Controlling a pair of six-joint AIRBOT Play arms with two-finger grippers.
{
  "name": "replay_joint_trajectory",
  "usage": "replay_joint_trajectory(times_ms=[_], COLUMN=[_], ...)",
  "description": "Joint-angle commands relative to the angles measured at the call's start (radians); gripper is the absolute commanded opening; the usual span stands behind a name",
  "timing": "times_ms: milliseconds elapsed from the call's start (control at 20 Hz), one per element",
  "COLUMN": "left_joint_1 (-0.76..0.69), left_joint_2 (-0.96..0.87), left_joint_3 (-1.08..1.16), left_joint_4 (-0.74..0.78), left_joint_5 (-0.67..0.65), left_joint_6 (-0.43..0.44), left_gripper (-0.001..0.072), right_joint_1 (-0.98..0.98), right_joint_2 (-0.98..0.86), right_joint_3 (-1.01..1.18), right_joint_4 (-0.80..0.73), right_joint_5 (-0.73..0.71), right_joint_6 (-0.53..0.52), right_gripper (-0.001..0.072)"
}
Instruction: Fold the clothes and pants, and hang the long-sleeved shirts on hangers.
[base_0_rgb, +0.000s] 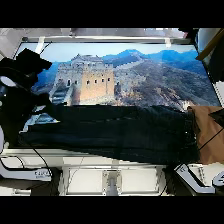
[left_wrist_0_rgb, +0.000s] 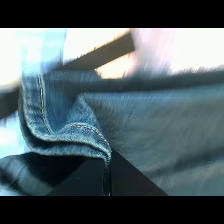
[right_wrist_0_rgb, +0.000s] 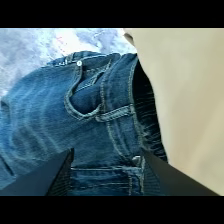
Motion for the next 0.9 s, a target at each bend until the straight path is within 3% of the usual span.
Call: replay_joint_trajectory(times_ms=[0,100,200,450,700,750,800,850], left_joint_1=[0.006,0.016,0.019,0.019,0.019,0.019,0.019,0.021], left_joint_2=[0.099,0.147,0.161,0.152,0.152,0.152,0.152,0.152], left_joint_3=[0.015,0.015,0.015,0.014,0.014,0.014,0.014,0.014], left_joint_4=[-0.106,-0.106,-0.098,-0.09,-0.09,-0.09,-0.09,-0.09], left_joint_5=[0.324,0.397,0.374,0.362,0.362,0.362,0.363,0.365], left_joint_6=[-0.076,-0.1,-0.099,-0.099,-0.099,-0.099,-0.099,-0.099], left_gripper=[0.0016,0.0016,0.0016,0.0016,0.0016,0.0016,0.0016,0.0016], right_joint_1=[0.033,0.097,0.164,0.258,0.342,0.358,0.372,0.382], right_joint_2=[-0.004,-0.018,-0.074,-0.323,-0.456,-0.465,-0.468,-0.468], right_joint_3=[0.001,0.001,0.001,0.001,0.002,0.004,0.01,0.023], right_joint_4=[0.006,-0.071,-0.13,-0.107,-0.055,-0.015,0.018,0.035], right_joint_5=[-0.002,-0.061,-0.095,-0.114,-0.256,-0.255,-0.245,-0.225], right_joint_6=[0.026,0.065,0.093,0.097,0.049,-0.002,-0.058,-0.092], right_gripper=[0.048,0.048,0.0481,0.0483,0.0481,0.0452,0.032,0.0106])
